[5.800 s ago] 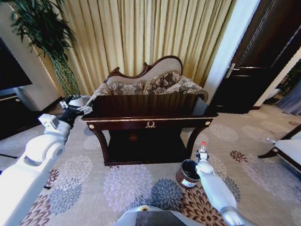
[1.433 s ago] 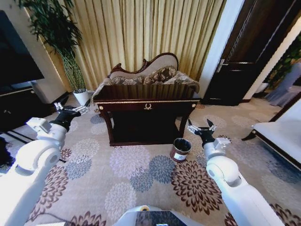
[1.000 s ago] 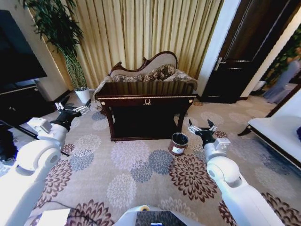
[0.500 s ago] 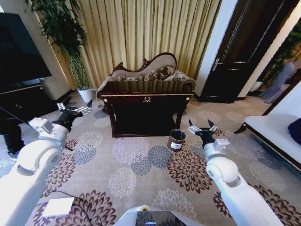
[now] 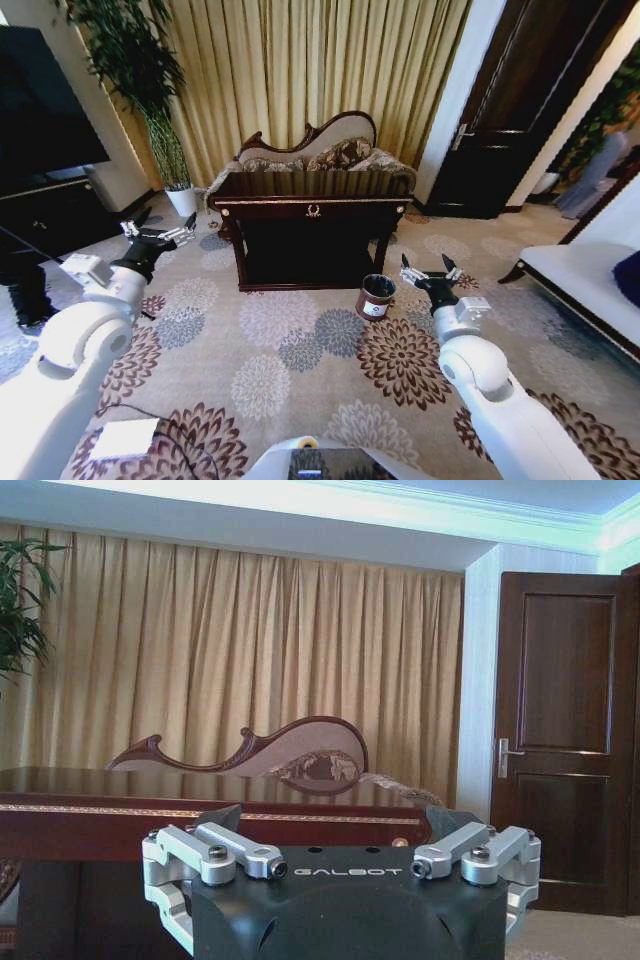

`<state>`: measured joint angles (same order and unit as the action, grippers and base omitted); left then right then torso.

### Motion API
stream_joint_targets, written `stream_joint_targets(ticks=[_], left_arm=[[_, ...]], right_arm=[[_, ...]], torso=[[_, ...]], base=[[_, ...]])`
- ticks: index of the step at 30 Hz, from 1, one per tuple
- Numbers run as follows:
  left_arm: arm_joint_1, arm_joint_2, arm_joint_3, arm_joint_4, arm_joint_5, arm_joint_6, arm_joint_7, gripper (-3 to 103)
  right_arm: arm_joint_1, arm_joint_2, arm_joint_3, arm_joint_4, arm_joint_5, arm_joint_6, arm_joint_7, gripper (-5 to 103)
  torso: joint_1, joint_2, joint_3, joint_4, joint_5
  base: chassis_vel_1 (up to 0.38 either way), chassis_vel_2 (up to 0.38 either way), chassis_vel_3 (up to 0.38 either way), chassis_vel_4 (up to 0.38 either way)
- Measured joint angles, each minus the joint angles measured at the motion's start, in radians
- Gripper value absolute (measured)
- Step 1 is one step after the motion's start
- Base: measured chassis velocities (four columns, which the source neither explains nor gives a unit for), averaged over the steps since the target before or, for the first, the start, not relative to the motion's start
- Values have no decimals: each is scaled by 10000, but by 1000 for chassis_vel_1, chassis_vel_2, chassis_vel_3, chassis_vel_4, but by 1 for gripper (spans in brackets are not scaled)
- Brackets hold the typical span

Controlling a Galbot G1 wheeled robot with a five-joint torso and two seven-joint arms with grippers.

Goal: Move to the front of the table and place the trash on the table into the trash bin.

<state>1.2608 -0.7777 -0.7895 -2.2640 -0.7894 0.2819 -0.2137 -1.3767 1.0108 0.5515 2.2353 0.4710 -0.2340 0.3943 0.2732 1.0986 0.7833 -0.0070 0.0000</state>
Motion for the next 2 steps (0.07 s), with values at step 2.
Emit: stream_joint_targets(ticks=[2], left_arm=[[26, -33, -28, -56, -49, 16, -41, 100]], right_arm=[[-32, 6, 16, 49, 6, -8, 5, 100]], torso=[[0, 0, 0, -1, 0]], base=[[0, 0, 0, 0]])
